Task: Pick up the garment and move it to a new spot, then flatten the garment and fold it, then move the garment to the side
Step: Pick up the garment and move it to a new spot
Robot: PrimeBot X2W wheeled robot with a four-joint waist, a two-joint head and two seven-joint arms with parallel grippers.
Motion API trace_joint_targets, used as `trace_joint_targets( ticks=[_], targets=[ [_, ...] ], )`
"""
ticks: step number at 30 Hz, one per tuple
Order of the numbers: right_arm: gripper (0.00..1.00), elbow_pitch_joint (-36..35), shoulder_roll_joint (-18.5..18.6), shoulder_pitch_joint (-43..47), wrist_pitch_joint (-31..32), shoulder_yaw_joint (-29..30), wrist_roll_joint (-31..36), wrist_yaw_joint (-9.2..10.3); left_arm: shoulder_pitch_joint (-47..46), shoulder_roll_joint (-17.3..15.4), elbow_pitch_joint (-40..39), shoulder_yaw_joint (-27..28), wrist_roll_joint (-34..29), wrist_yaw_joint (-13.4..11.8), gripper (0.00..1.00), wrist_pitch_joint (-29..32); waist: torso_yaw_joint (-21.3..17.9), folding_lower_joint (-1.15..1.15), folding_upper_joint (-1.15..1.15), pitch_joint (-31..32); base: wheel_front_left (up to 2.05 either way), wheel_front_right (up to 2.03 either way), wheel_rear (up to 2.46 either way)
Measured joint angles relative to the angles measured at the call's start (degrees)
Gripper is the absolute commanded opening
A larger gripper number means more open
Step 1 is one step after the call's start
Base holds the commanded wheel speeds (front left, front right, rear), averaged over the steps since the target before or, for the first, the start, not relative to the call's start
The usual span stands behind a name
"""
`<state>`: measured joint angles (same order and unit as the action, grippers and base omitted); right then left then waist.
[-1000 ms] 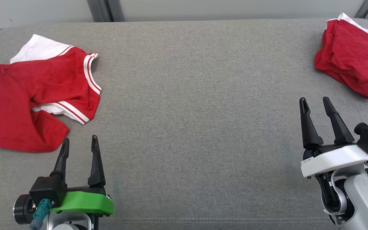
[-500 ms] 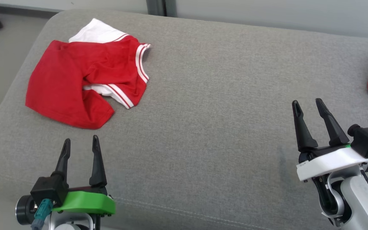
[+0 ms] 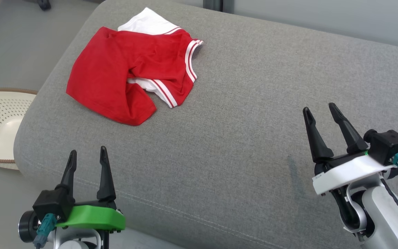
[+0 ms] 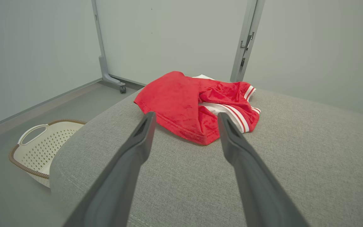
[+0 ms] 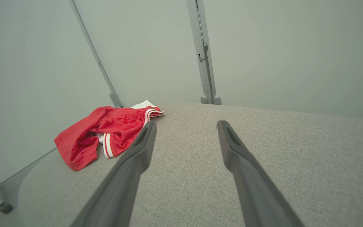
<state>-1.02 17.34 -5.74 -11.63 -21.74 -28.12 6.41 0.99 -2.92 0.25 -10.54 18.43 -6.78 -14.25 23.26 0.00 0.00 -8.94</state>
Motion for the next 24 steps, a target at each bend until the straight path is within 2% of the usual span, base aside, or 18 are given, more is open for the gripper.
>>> trace_joint_targets(
  ticks=[15,24],
  targets=[
    [1.0,-4.5,4.0,-9.2,4.6,0.4,3.4,-0.47,-13.3,0.6,6.7,-0.8,2.5,0.7,1.0,-0.2,-1.1,0.0,0.0,-7.7,0.0,0.0,0.0],
    [1.0,-5.7,4.5,-12.6,5.7,0.3,4.0,-0.86,-20.6,1.1,14.2,1.7,3.6,0.7,1.0,-0.3,-4.5,0.0,0.0,-11.5,0.0,0.0,0.0]
  ],
)
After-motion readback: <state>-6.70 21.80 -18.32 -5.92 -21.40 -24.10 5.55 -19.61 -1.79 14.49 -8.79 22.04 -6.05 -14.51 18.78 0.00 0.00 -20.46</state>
